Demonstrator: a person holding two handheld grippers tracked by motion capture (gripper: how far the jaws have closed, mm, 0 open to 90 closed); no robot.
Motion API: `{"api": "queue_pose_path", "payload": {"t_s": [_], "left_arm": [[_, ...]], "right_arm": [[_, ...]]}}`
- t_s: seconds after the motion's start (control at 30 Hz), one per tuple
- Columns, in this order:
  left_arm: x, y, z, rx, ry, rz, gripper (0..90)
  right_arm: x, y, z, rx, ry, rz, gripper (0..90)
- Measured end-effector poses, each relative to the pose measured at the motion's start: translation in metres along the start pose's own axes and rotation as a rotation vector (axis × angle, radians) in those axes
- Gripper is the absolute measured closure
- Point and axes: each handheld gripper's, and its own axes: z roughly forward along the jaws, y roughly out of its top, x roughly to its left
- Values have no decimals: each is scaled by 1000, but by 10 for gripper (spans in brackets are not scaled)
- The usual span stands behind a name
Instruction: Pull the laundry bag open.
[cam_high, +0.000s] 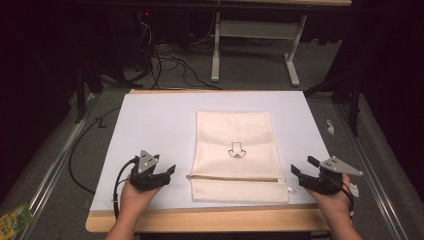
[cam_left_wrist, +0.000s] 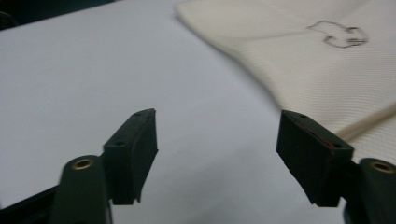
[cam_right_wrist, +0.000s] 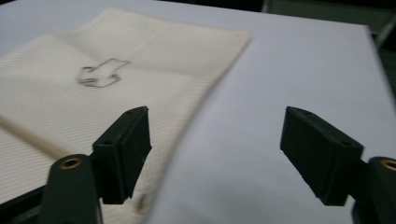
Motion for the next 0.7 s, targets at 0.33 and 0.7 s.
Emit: {"api": "queue_pose_path", "payload": {"t_s": [0.33, 0.7], "left_arm": [[35, -10, -14, -56, 53, -104, 222], [30, -8, -12, -32, 50, -74, 210]], "right_arm": [[-37, -12, -15, -3, -168, 48, 149], [-15, -7, -9, -14, -99, -39, 149]]}}
